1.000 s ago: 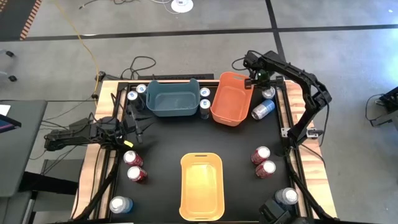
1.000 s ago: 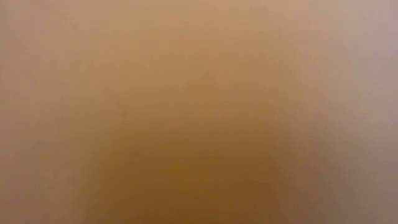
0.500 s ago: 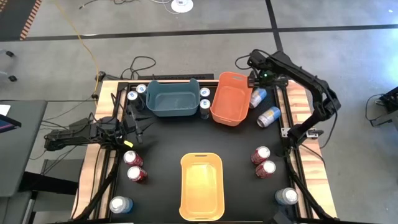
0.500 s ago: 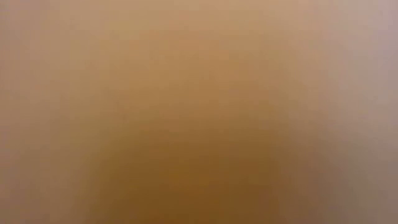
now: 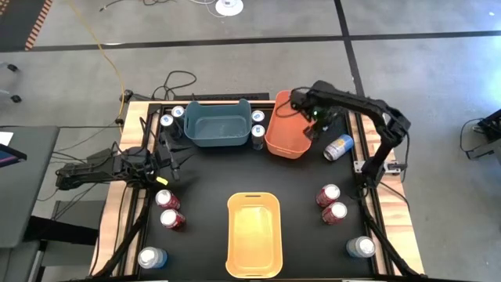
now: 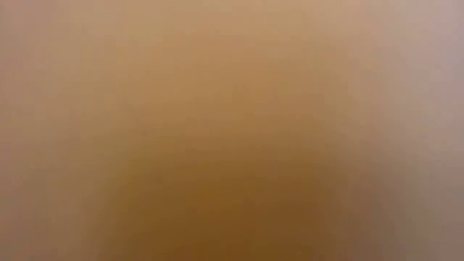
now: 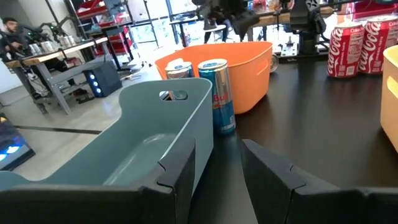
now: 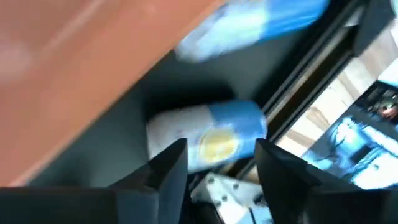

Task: Sort soda cans
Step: Put the blue white soda can into the yellow bin

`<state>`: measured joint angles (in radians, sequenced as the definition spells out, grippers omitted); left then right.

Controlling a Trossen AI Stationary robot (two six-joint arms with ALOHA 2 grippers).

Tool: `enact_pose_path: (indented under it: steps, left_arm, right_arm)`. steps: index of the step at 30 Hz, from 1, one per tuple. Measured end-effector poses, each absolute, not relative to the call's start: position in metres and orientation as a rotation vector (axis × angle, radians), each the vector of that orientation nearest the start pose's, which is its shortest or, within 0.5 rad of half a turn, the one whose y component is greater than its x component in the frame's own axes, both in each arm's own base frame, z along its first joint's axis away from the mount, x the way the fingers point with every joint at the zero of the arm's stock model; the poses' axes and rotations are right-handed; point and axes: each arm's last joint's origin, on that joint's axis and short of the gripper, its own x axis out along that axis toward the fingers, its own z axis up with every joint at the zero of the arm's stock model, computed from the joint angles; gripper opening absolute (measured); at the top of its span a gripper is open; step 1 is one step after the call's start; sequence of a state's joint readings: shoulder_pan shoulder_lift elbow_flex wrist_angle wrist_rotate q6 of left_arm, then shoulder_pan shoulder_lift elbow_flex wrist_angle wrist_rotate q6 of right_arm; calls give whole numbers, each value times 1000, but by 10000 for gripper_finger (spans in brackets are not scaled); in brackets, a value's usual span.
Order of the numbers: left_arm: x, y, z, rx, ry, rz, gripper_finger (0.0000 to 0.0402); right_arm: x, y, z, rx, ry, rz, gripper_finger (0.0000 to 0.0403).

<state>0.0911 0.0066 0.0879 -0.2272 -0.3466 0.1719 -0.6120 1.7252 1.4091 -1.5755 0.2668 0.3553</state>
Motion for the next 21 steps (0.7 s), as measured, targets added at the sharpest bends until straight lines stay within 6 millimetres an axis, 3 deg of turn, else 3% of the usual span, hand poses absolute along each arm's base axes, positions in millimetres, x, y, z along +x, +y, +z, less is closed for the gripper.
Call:
enact_pose_path:
  steps: [4,7,12,21]
  left_arm:
    - [88,18,171,188,184,424,126]
    - [88,18,171,190,185,423,126]
    - [88,18,171,166,179,425,126]
    - [92,14,180,127,70,296,141]
  right_arm:
    - [238,-148,250,476,1814,-889,244]
    - [242,-136,259,414,1727,-947,251]
    - [252,-116,280,396,1449,-930,253]
    - [275,-78,330,264,925,-679,252]
